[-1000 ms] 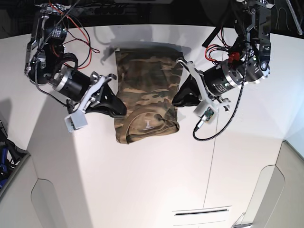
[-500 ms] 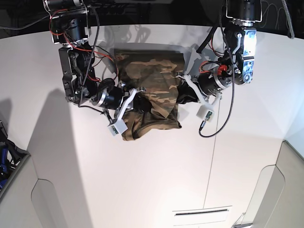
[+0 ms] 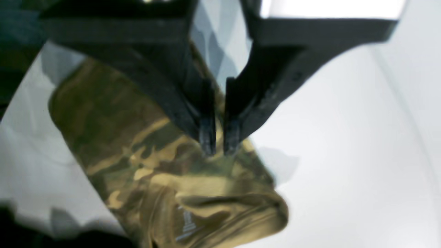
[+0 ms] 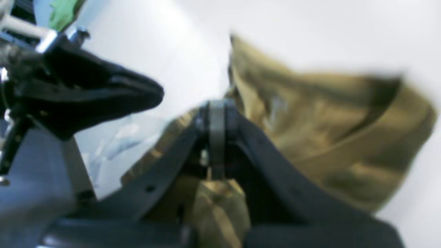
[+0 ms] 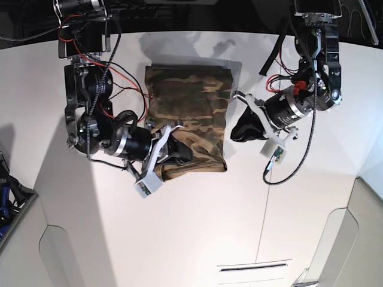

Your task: Fold the T-shirt properly

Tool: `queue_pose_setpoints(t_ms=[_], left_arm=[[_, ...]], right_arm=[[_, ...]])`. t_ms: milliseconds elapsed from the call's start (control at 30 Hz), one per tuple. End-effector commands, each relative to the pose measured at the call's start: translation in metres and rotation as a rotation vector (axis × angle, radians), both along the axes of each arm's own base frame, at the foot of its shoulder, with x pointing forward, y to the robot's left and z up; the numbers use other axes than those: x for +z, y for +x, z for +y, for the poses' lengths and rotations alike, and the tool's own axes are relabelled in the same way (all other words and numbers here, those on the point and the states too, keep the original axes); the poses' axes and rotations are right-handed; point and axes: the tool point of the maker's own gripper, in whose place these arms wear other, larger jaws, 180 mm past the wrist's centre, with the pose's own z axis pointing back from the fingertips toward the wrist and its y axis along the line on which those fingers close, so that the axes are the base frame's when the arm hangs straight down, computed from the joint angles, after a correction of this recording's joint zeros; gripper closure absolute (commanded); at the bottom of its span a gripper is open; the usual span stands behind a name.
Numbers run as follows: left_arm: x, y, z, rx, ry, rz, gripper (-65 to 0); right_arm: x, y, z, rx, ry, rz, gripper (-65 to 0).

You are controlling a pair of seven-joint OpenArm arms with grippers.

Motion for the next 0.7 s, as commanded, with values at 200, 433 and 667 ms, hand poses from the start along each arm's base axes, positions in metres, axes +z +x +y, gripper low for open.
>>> queue_pose_setpoints(t_ms=[200, 433, 667], left_arm=[[0.026, -0.034, 0.026, 0.051, 0.044, -0.057, -5.4], [0.011, -0.069, 0.060, 0.129, 0.060, 0.044, -5.4], [0.010, -0.104, 0.074, 0.152, -0.026, 0.132, -5.4]], right_arm=[[0.020, -0.026, -0.040, -0.054, 0.022, -0.064, 0.0], [0.027, -0.068, -0.085, -0.163, 0.043, -0.027, 0.0], [0.017, -0.108, -0.133, -0.279, 0.022, 0.060, 0.0]])
